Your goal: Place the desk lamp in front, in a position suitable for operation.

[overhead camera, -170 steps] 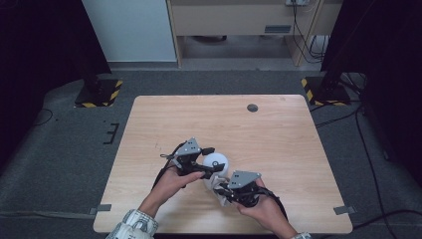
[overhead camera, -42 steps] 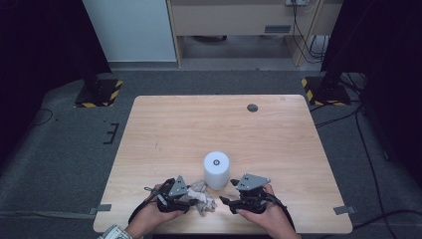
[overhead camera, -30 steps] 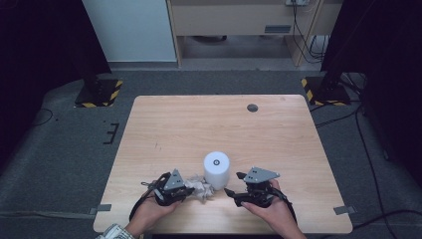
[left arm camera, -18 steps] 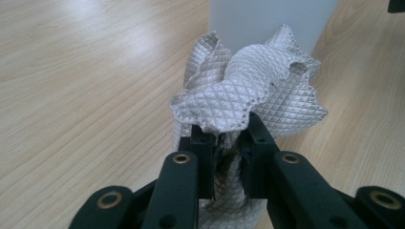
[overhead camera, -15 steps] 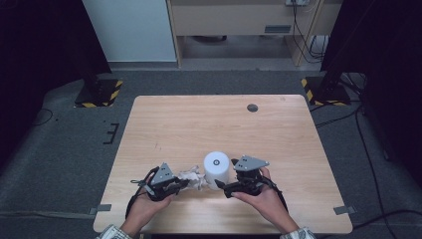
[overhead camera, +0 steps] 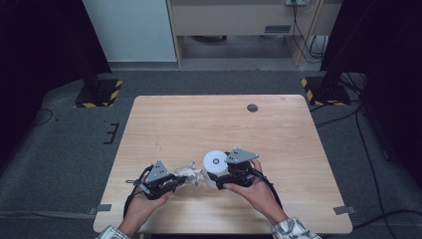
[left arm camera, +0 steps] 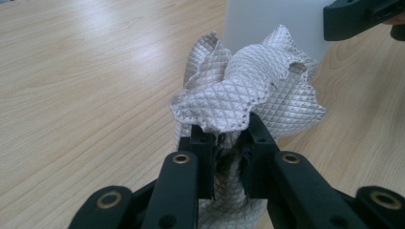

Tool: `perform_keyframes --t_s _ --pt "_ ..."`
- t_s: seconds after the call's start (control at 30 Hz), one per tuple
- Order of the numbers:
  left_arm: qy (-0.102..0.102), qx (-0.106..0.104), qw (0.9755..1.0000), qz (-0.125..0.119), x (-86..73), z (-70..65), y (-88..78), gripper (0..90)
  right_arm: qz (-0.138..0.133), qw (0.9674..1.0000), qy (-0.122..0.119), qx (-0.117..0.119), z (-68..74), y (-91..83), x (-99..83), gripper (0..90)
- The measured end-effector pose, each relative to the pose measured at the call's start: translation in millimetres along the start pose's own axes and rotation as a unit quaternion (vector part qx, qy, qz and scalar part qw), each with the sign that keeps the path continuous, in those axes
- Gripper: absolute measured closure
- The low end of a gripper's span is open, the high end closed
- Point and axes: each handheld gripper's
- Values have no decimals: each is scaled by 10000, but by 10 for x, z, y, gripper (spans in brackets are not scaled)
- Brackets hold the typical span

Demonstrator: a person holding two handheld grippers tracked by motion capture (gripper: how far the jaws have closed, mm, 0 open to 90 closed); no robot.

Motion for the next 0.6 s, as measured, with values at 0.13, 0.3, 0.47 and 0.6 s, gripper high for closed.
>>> perform_keyframes --t_s 0.13,0.3,0.47,0.6 --pt "-10 4 10000 -27 4 3 -9 774 -44 10000 -30 -19 -8 24 2 67" --pt "-16 18 10000 -32 4 4 -16 774 -39 10000 10 6 -11 81 28 73" --pt "-35 16 10000 -43 2 8 -23 773 -22 10000 29 -7 -8 145 44 71" --pt "-48 6 10000 -57 3 9 -27 773 32 10000 4 -23 -2 152 57 87"
Point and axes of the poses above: each handheld gripper's, and its own axes: y roughly forward along the jaws, x roughly out of its top, z roughly to its left, and after that the axes turned 3 degrees about -y, right-handed
